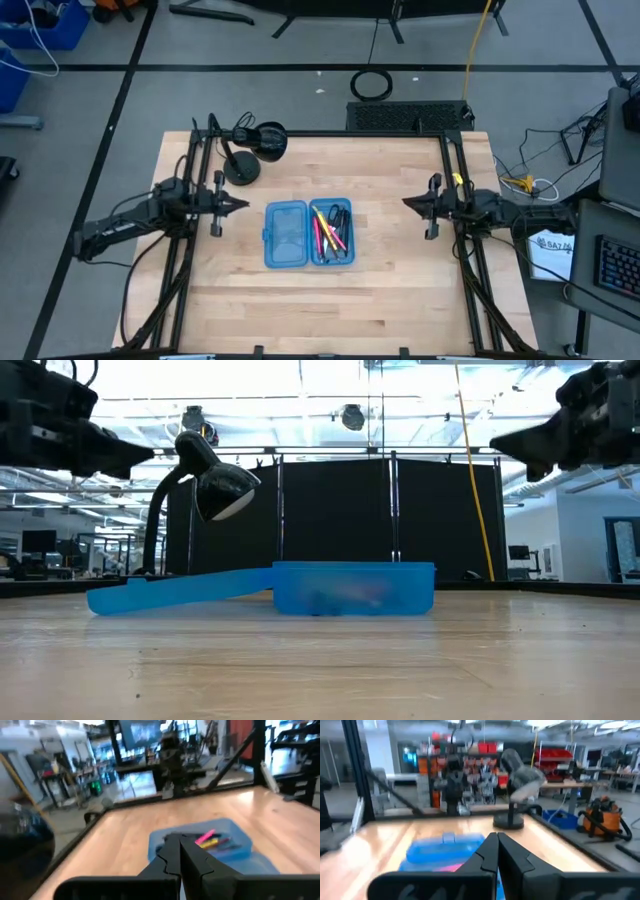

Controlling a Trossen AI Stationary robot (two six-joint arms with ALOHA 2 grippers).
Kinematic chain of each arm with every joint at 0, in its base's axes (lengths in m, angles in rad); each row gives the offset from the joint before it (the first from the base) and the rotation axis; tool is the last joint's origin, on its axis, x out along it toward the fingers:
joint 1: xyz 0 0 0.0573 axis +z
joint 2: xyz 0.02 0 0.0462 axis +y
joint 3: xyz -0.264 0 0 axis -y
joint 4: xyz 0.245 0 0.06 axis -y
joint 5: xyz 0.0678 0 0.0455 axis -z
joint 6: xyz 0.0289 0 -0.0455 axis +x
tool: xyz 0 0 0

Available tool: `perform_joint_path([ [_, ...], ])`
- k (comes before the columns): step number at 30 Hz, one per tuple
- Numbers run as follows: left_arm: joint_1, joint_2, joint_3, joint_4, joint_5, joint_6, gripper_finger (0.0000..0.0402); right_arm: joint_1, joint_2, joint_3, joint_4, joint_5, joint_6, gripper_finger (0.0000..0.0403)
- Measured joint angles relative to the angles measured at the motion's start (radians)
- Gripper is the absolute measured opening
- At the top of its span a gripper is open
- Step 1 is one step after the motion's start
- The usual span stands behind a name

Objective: Pick & place school supplies into a supply box
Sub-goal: Return to Home Position

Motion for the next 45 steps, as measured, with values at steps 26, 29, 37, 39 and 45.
perform_joint_path([
  [26,-0.435,0.053,-0.046,0.101,-0.393,-0.135,0.0000,0.256,0.010,-0.044,-0.016,0.123,0.008,0.0000],
  [29,-0.485,0.084,-0.046,0.107,-0.442,-0.102,0.0000,0.279,0.012,-0.045,-0.022,0.130,-0.003,0.0000],
  [37,-0.509,0.093,-0.046,0.111,-0.460,-0.023,0.0000,0.290,0.012,-0.045,-0.019,0.176,-0.032,0.0000],
  [39,-0.498,0.093,-0.046,0.111,-0.464,-0.023,0.0000,0.290,0.012,-0.045,-0.021,0.214,-0.033,0.0000],
  [45,-0.471,0.093,-0.045,0.106,-0.449,-0.024,0.0000,0.290,0.012,-0.045,-0.023,0.211,-0.025,0.0000],
])
